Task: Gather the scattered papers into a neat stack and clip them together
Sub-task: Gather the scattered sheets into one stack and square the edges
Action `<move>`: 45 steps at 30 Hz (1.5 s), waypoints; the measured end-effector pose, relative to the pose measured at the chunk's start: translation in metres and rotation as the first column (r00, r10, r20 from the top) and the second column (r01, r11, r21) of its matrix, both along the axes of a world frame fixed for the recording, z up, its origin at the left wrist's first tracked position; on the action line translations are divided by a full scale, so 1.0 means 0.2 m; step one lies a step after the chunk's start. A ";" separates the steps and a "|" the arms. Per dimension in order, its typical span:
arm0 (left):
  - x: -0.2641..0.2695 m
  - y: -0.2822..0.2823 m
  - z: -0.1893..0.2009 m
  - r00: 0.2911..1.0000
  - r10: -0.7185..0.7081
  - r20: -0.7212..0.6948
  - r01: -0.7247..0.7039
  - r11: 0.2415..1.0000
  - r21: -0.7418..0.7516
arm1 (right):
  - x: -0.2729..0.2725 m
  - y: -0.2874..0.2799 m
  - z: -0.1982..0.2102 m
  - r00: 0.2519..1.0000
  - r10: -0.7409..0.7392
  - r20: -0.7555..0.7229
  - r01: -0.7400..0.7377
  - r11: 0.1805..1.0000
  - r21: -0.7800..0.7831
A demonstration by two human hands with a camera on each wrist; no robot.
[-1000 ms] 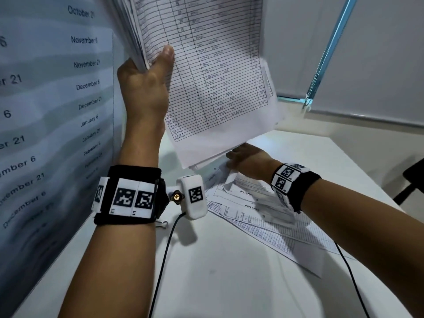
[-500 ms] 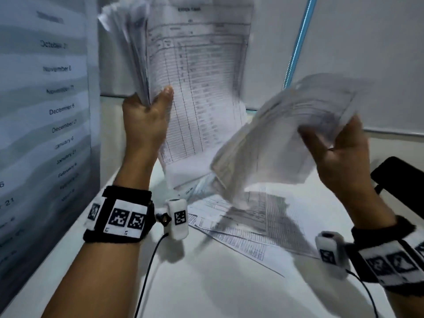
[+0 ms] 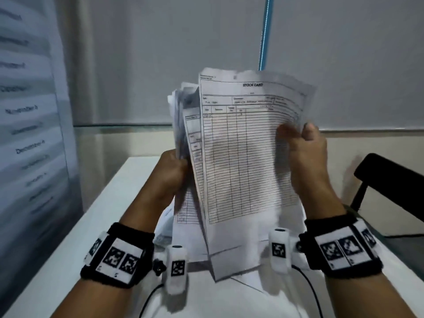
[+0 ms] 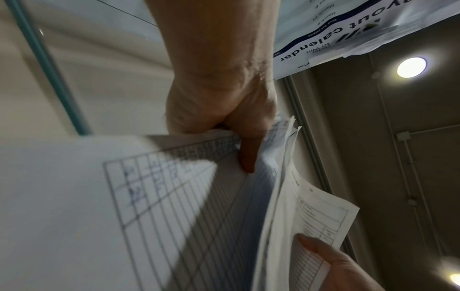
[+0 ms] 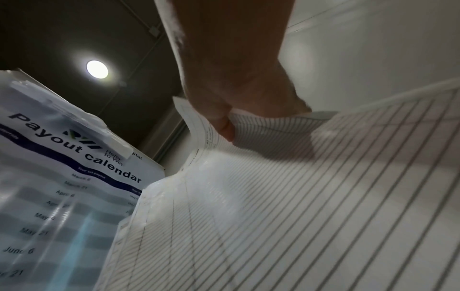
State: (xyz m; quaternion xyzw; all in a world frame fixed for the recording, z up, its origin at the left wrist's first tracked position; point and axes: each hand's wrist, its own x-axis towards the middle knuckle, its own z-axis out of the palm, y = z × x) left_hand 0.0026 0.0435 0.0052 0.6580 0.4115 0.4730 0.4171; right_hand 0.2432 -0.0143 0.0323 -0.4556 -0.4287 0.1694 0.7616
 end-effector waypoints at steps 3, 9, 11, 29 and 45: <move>-0.01 0.01 -0.01 0.996 0.019 0.085 -0.016 0.999 -0.030 | -0.01 0.03 -0.03 0.993 0.111 0.032 -0.109 0.993 -0.054; 0.03 0.03 -0.04 0.993 0.099 0.064 -0.106 0.988 0.114 | -0.08 0.06 -0.07 0.999 -0.014 0.048 0.011 0.998 0.058; 0.03 0.04 -0.04 0.991 0.127 0.048 -0.134 0.976 0.175 | -0.11 0.04 -0.06 0.997 -0.044 0.058 0.036 0.991 0.127; 0.04 0.05 -0.08 0.982 0.101 0.157 -0.145 0.942 0.304 | 0.02 0.12 -0.17 0.934 0.356 0.045 -0.342 0.921 -0.188; -0.07 0.13 -0.11 0.937 -0.091 0.336 0.071 0.995 0.070 | -0.03 0.16 -0.25 0.895 0.424 0.139 -0.392 0.896 -0.206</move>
